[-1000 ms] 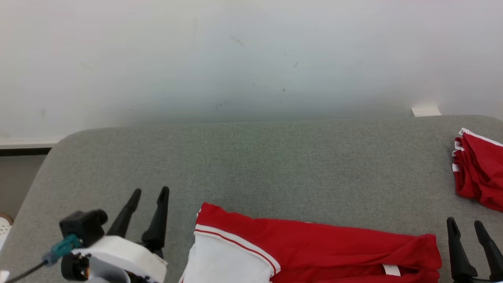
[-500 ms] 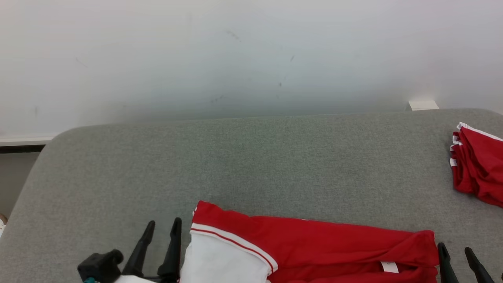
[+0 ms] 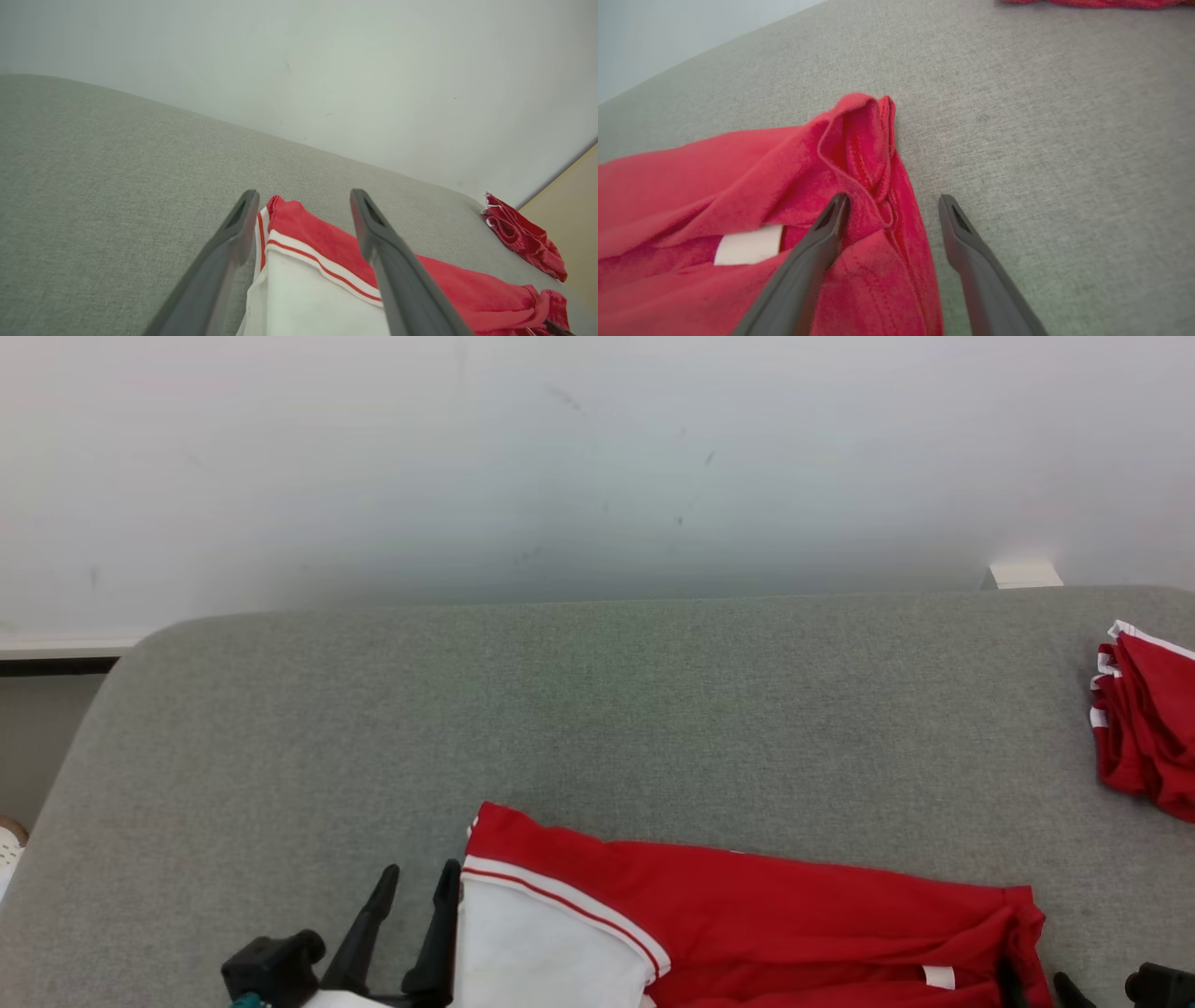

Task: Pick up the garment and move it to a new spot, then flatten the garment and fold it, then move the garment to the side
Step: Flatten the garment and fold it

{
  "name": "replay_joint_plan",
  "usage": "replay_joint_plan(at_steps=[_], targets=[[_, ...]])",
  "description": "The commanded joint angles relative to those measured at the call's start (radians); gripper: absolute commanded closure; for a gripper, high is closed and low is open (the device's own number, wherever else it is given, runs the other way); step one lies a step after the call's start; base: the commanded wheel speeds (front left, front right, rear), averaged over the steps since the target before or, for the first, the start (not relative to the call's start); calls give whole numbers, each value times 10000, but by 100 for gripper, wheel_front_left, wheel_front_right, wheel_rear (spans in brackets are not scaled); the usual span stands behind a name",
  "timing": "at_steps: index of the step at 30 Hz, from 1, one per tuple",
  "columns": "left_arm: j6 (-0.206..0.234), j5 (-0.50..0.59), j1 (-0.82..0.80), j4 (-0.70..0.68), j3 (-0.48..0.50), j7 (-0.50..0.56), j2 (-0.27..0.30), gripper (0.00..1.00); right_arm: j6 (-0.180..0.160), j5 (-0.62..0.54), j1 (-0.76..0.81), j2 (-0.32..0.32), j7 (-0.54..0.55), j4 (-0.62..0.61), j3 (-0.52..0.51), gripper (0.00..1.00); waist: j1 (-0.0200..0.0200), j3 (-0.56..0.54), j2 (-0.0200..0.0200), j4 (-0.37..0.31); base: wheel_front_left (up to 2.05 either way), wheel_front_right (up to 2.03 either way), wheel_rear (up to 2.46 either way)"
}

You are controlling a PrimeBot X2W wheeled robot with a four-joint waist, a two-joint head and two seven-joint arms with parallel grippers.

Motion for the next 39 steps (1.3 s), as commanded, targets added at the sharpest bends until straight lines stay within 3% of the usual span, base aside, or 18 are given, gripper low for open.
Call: replay_joint_plan(at_steps=[1,7,8,9,10,11,12,21,28,34,39], targets=[[-91,158,-73,93,63,-10,-52,0,-21,153,-170,-1,169,402,81,0,0,42,0,83,0,0,0],[-241,346,-86,272,206,-10,-190,0,-9,726,-234,205,1358,1243,771,0,0,95,0,167,0,0,0],[-250,346,-87,299,214,-10,-216,0,14,851,-232,227,1542,1235,939,16,0,93,0,176,0,0,0],[-284,361,-80,327,223,-10,-240,0,20,983,-242,252,1694,1200,1042,51,0,89,0,183,0,0,0],[-308,389,-67,361,232,-10,-271,0,25,1085,-254,260,1829,1160,1138,61,0,83,0,189,0,0,0],[-333,401,-49,397,238,-10,-298,0,26,1183,-270,257,1894,1114,1187,88,0,76,0,192,0,0,0],[-342,381,-32,429,242,-10,-324,0,26,1296,-290,251,1968,1063,1203,100,0,67,0,195,0,0,0],[-443,421,58,670,301,-10,-473,0,-3,1875,-449,-431,1624,-171,598,100,0,-77,0,222,0,0,0],[-519,464,152,751,426,-11,-572,0,-12,1239,-160,-1138,1505,-928,-547,100,0,-144,0,193,0,0,0],[-558,485,210,818,509,-11,-617,0,-11,1146,92,-718,1885,-2238,-1035,100,0,-202,0,195,0,0,0],[-419,337,311,766,963,-11,-738,0,-11,1683,747,217,2499,-4276,-1154,100,0,-345,0,369,0,0,0]])
